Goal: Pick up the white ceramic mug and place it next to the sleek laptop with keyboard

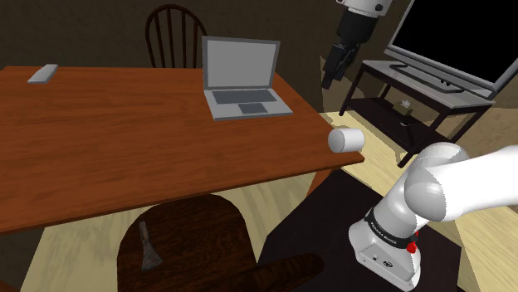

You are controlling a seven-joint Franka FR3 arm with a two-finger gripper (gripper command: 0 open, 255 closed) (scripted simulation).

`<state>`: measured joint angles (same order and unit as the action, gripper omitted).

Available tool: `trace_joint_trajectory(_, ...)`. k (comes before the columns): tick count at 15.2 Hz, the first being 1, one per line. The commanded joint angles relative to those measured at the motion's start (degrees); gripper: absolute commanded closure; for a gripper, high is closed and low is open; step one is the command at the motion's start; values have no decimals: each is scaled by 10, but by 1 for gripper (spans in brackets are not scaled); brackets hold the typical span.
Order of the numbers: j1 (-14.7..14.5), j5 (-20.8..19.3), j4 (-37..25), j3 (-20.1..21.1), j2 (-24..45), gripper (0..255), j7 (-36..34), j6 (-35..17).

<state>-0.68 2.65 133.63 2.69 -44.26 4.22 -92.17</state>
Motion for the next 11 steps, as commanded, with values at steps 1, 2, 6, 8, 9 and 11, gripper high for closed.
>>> trace_joint_trajectory(1, 0, 0, 0, 0, 0, 0, 0, 0)
trace_joint_trajectory(2, 2, -2, 17, -18, -14, 0, 18, -7)
trace_joint_trajectory(6, 15, -13, 74, -92, -60, 0, 92, -33)
trace_joint_trajectory(8, 22, -21, 97, -132, -76, 0, 130, -46)
trace_joint_trajectory(9, 27, -26, 107, -152, -82, 0, 149, -52)
trace_joint_trajectory(11, 35, -35, 124, -194, -90, 0, 188, -65)
